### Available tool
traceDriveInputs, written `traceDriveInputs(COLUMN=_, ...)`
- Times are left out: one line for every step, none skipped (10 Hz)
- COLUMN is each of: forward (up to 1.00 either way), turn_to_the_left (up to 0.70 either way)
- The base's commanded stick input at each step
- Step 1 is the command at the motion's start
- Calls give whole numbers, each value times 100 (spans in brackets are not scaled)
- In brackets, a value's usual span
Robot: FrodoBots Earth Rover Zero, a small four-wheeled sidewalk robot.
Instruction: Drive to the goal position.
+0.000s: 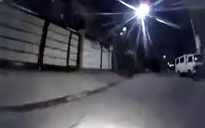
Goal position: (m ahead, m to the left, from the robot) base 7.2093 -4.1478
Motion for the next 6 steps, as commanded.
traceDriveInputs(forward=45, turn_to_the_left=-20)
traceDriveInputs(forward=98, turn_to_the_left=-38)
traceDriveInputs(forward=98, turn_to_the_left=-38)
traceDriveInputs(forward=98, turn_to_the_left=-38)
traceDriveInputs(forward=98, turn_to_the_left=-38)
traceDriveInputs(forward=98, turn_to_the_left=-38)
